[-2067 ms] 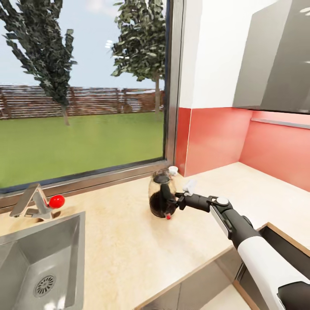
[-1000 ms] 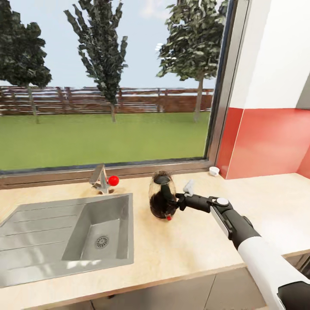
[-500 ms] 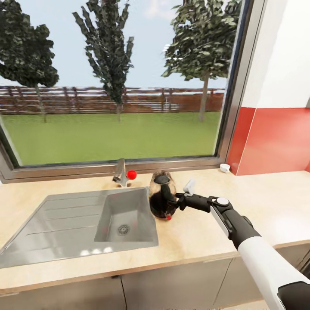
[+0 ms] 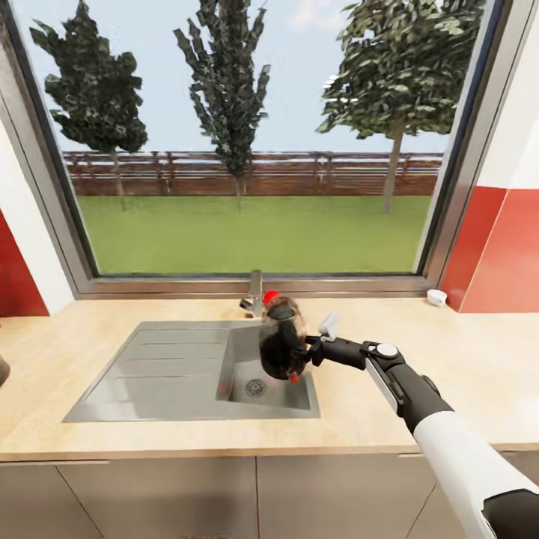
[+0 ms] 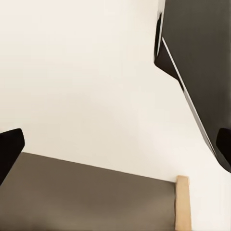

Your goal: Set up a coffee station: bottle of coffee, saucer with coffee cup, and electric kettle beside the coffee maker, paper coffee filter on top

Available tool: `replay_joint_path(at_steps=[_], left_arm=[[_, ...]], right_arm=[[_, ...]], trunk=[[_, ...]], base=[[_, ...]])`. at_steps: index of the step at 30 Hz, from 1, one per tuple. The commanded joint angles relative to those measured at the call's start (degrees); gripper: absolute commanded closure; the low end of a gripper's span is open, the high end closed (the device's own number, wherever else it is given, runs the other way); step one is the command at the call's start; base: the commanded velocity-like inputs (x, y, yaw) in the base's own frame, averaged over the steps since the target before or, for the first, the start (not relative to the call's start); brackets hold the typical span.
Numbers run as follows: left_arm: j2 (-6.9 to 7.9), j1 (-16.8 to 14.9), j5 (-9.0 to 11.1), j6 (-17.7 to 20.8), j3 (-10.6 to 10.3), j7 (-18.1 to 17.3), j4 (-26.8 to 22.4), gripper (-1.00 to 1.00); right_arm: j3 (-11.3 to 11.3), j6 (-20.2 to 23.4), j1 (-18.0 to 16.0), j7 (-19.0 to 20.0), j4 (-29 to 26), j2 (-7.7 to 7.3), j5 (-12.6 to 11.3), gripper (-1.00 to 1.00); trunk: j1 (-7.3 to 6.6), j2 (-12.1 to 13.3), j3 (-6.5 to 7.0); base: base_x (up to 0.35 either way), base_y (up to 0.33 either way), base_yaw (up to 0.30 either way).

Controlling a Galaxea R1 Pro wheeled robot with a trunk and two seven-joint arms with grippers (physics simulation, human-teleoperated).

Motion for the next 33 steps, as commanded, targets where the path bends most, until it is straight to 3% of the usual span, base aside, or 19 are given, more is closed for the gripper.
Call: replay_joint_path(at_steps=[1,21,33], left_arm=[[-0.03,-0.05,-0.60,-0.31,0.47,0.27,0.13,-1.00],[-0.15,-0.04,-0.63,-0.31,0.55,0.07,0.13,-1.00],[-0.16,-0.04,-0.61,-0.40,0.55,0.14,0.13,-1.00]], right_arm=[[0.17,0.39,-0.05,0.02,-0.05,-0.07,-0.88,1.00],[0.17,0.33,-0.05,0.02,0.06,-0.07,-0.88,1.00],[0.17,0.33,-0.05,0.02,0.06,0.01,-0.88,1.00]], trunk=[[0.03,-0.12,-0.09],[0.03,-0.12,0.88],[0.03,-0.12,1.59]], base=[[0.000,0.000,0.279],[0.000,0.004,0.241],[0.000,0.264,0.220]])
